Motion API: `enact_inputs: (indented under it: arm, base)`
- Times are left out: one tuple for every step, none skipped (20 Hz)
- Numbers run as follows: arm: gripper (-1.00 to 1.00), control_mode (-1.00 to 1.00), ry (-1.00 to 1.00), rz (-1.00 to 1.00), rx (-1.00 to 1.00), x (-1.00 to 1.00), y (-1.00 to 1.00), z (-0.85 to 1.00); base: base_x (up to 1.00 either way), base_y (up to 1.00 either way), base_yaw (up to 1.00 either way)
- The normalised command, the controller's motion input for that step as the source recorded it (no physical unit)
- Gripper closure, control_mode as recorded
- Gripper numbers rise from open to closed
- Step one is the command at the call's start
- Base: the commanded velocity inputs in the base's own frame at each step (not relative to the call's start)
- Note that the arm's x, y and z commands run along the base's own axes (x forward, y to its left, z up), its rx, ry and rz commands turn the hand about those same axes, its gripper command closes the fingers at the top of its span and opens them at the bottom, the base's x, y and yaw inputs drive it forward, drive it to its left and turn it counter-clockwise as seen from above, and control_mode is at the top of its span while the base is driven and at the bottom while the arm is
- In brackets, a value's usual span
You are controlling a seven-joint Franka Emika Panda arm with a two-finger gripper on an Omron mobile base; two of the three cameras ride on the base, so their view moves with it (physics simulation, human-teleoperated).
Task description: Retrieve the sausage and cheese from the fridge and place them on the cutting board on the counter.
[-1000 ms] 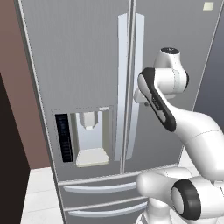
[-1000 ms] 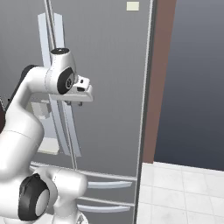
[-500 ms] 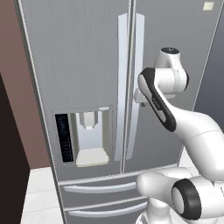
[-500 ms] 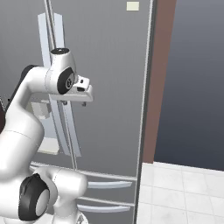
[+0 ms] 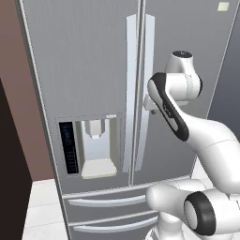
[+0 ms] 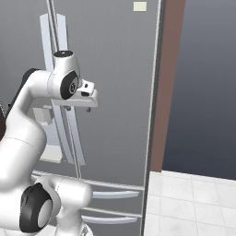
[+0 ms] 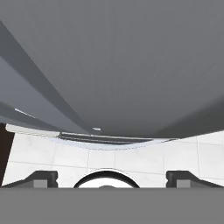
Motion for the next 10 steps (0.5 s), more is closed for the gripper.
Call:
enact_inputs:
  arm:
    - [-1.0,1.0,0.0,0.0,0.0,0.0,0.0,0.0]
    - [-1.0,1.0,0.0,0.0,0.0,0.0,0.0,0.0]
    - [-1.0,1.0,0.0,0.0,0.0,0.0,0.0,0.0]
    - [-1.0,1.0,0.0,0.0,0.0,0.0,0.0,0.0]
    - [-1.0,1.0,0.0,0.0,0.0,0.0,0.0,0.0]
    - [-1.0,1.0,0.0,0.0,0.0,0.0,0.0,0.0]
    - [-1.0,1.0,0.0,0.0,0.0,0.0,0.0,0.0]
    - [-1.0,1.0,0.0,0.0,0.0,0.0,0.0,0.0]
    - [-1.0,1.0,0.0,0.0,0.0,0.0,0.0,0.0]
    - [-1.0,1.0,0.0,0.0,0.0,0.0,0.0,0.0]
  base:
    - [0.0,0.0,0.0]
    - [0.0,0.0,0.0]
    - [-0.27,0.0,0.0]
    - [-0.47,0.0,0.0]
    - [-0.51,-0.04,0.0]
    - [-0.72,0.0,0.0]
    - [-0.86,0.0,-0.01]
    - [-0.86,-0.07,-0.01]
    - [-0.87,-0.09,-0.01]
    - [-0.78,-0.09,-0.01]
